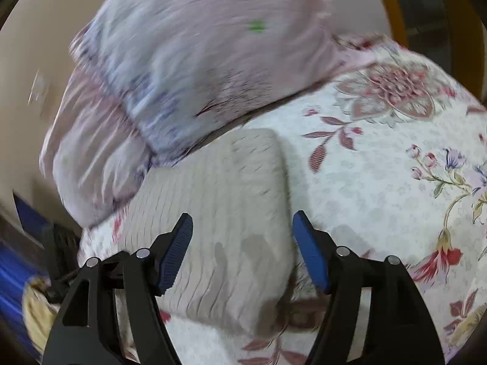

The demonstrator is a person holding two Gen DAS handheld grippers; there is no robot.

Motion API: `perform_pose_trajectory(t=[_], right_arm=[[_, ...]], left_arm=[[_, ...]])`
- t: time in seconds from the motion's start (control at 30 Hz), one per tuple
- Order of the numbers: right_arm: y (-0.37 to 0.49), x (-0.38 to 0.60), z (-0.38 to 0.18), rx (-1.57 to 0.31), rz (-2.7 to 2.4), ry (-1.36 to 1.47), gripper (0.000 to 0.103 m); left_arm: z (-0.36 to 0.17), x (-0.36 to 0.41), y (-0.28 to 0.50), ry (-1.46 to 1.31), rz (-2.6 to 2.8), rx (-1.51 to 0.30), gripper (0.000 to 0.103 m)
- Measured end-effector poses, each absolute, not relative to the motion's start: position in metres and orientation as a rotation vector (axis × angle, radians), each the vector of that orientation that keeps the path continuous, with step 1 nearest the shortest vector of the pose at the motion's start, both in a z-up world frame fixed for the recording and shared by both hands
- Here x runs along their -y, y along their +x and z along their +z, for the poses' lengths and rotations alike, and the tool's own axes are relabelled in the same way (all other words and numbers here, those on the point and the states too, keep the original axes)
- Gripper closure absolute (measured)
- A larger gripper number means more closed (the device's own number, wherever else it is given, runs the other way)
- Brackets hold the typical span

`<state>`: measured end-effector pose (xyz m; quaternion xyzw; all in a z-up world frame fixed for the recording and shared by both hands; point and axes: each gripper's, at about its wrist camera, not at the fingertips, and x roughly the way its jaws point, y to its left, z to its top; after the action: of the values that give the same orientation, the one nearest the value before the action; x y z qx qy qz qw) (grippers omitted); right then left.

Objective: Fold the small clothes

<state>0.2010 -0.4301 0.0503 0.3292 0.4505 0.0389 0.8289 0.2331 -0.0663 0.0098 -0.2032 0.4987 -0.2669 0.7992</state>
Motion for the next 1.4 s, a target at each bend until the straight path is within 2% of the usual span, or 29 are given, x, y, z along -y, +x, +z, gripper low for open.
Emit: perform_pose_trajectory(t=[0.13, 0.23, 0.4, 0.47, 0.57, 0.63, 0.67, 0.7, 0.77, 0.87, 1.0, 1.17, 1.3, 1.4], right_arm=[[0.221, 0.45, 0.021, -1.031, 0.109, 0.85, 0.033], [0.233, 0.454, 0.003, -1.079, 0.142, 0.933, 0.036], [0.25, 0.438, -0.008, -1.135, 0.247, 0.918, 0.046], [0.254, 0.432, -0.013, -1.139, 0.297, 0.928, 0.048], [0.258, 0.427, -0.015, -1.123, 0.331, 0.932, 0.049], [0.258, 0.425, -0.017, -1.121, 0.345, 0.941, 0.057], [0.258, 0.424, -0.018, -1.116, 0.356, 0.957, 0.065], [0.256, 0.424, -0.019, -1.098, 0.376, 0.984, 0.069], [0.252, 0.423, -0.017, -1.062, 0.389, 1.011, 0.072], [0.245, 0.418, 0.0, -0.995, 0.427, 1.027, 0.074], [0.243, 0.39, 0.027, -0.948, 0.469, 0.964, 0.075], [0.252, 0.337, 0.045, -0.933, 0.502, 0.82, 0.076], [0.266, 0.291, 0.036, -0.979, 0.536, 0.729, 0.076], [0.278, 0.259, 0.016, -1.063, 0.507, 0.646, 0.076]], left_arm=[[0.007, 0.059, 0.247, -0.55, -0.609, -1.083, 0.018], [0.005, 0.058, 0.256, -0.606, -0.637, -1.094, 0.026], [-0.005, 0.059, 0.27, -0.695, -0.646, -1.136, 0.031], [-0.011, 0.061, 0.273, -0.721, -0.652, -1.153, 0.035], [-0.011, 0.065, 0.273, -0.698, -0.65, -1.149, 0.035], [-0.011, 0.068, 0.273, -0.699, -0.652, -1.144, 0.036], [-0.012, 0.069, 0.275, -0.701, -0.653, -1.147, 0.042], [-0.013, 0.07, 0.276, -0.705, -0.65, -1.148, 0.045], [-0.013, 0.069, 0.276, -0.702, -0.656, -1.131, 0.06], [-0.005, 0.066, 0.273, -0.693, -0.697, -1.108, 0.066], [0.015, 0.055, 0.262, -0.638, -0.721, -1.066, 0.067], [0.037, 0.004, 0.251, -0.618, -0.684, -1.017, 0.067], [0.046, -0.038, 0.244, -0.577, -0.6, -0.984, 0.066], [0.029, -0.066, 0.244, -0.552, -0.496, -1.02, 0.064]])
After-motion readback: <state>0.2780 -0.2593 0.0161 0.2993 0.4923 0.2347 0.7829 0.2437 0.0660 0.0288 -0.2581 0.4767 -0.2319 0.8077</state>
